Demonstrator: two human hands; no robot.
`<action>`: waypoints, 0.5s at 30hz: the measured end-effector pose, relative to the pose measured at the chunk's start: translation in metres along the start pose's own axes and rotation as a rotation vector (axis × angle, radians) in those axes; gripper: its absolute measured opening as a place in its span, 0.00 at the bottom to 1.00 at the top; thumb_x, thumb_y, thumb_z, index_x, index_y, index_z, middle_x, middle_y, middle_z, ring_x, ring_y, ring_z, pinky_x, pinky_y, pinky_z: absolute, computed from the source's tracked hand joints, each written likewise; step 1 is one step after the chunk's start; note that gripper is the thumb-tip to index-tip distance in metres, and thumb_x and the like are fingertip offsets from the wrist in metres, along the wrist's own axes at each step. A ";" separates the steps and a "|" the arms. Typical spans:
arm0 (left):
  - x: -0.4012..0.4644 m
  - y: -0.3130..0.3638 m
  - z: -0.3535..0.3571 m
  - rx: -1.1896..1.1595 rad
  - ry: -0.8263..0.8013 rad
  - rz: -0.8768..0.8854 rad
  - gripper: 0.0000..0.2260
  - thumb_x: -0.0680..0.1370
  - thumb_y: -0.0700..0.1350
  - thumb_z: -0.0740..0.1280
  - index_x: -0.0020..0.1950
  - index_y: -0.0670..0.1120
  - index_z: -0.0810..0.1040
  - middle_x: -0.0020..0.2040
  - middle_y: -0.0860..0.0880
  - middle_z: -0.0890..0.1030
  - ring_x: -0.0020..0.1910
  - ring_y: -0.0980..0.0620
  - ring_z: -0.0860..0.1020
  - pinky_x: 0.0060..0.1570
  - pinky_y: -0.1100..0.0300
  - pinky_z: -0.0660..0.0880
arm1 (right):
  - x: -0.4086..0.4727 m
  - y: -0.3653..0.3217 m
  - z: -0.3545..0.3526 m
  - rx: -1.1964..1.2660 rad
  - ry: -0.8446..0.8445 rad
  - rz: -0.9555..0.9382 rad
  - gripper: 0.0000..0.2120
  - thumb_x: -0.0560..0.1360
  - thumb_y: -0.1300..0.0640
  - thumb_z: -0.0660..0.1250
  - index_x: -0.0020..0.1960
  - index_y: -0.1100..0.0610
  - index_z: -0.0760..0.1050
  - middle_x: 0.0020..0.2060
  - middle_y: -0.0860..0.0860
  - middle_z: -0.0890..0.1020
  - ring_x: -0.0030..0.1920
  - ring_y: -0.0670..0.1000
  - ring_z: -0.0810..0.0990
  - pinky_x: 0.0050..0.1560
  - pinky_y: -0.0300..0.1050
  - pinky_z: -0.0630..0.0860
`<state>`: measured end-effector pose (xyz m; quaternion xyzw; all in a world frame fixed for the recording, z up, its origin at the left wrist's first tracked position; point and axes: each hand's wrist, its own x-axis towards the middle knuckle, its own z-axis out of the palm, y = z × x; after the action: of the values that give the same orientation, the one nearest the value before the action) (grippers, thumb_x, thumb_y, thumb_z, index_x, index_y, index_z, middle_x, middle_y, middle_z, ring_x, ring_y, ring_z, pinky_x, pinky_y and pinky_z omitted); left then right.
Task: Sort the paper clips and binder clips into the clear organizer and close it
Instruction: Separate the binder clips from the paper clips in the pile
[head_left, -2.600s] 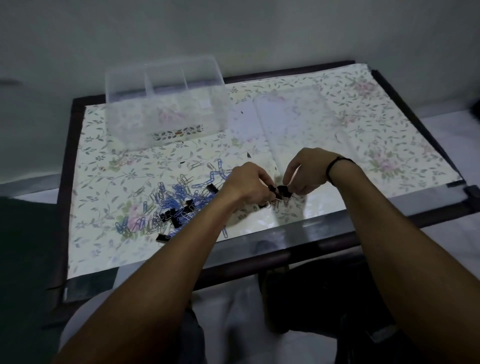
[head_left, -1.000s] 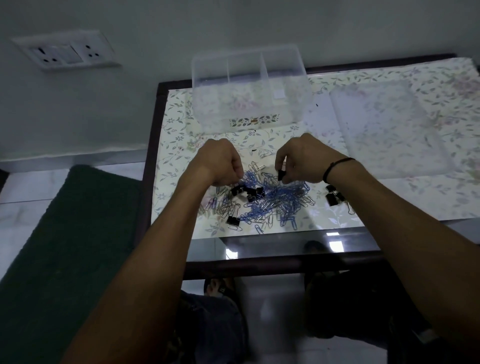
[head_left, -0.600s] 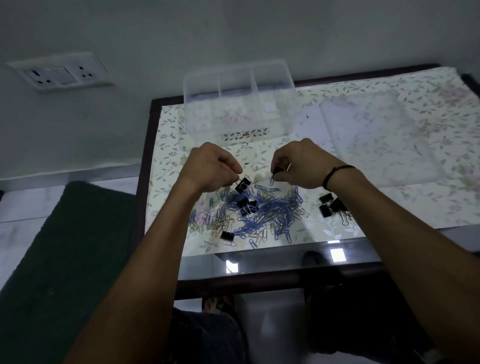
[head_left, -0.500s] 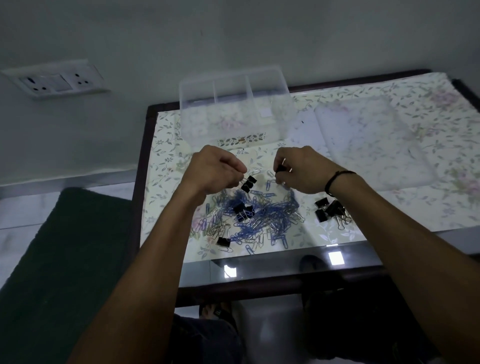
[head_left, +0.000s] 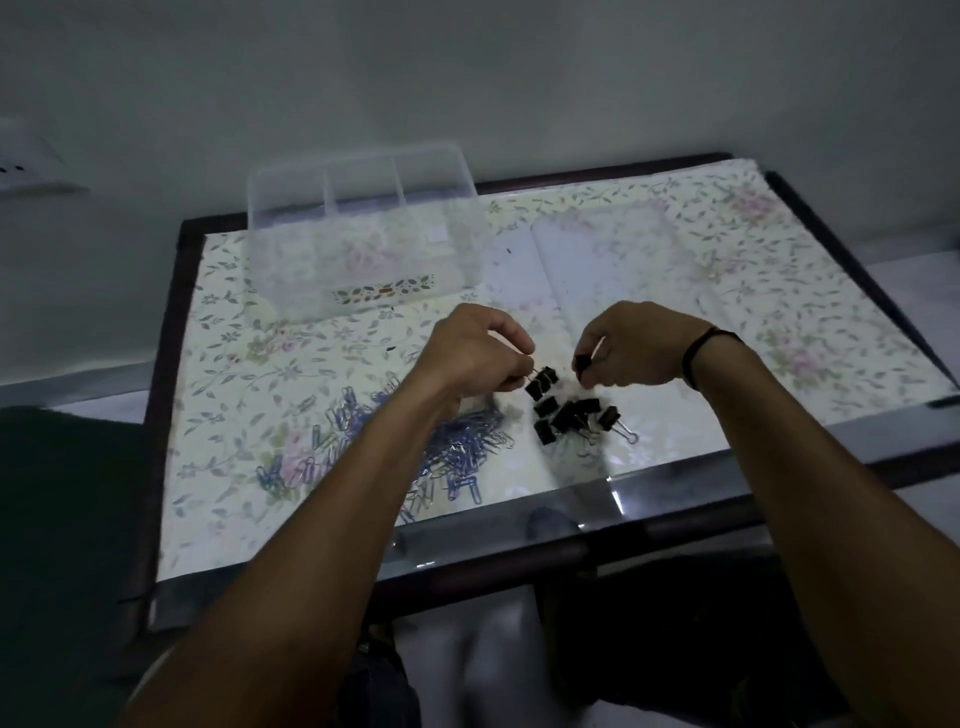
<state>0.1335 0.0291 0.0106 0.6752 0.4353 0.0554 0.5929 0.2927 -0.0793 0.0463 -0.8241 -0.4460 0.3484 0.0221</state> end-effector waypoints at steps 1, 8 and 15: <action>0.001 0.002 0.010 0.020 -0.020 -0.001 0.05 0.70 0.33 0.76 0.41 0.41 0.84 0.40 0.39 0.86 0.34 0.46 0.86 0.44 0.52 0.85 | -0.002 0.004 0.002 -0.024 -0.019 0.025 0.04 0.71 0.55 0.74 0.46 0.50 0.84 0.41 0.52 0.87 0.39 0.50 0.84 0.43 0.43 0.81; 0.003 -0.001 0.054 0.181 -0.098 0.019 0.06 0.71 0.36 0.76 0.40 0.46 0.84 0.37 0.43 0.87 0.36 0.49 0.86 0.46 0.50 0.85 | -0.007 0.016 0.012 -0.139 -0.074 0.104 0.10 0.73 0.55 0.70 0.52 0.55 0.85 0.43 0.55 0.87 0.46 0.54 0.87 0.51 0.50 0.83; -0.001 -0.002 0.032 0.165 -0.070 0.050 0.06 0.70 0.35 0.74 0.43 0.46 0.86 0.40 0.43 0.87 0.42 0.44 0.87 0.48 0.48 0.85 | 0.005 0.003 0.011 -0.137 -0.004 0.105 0.12 0.73 0.61 0.72 0.56 0.58 0.82 0.51 0.58 0.84 0.45 0.58 0.86 0.47 0.52 0.85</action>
<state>0.1508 0.0037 -0.0001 0.7341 0.4005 0.0104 0.5484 0.2901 -0.0800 0.0341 -0.8453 -0.4251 0.3193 -0.0534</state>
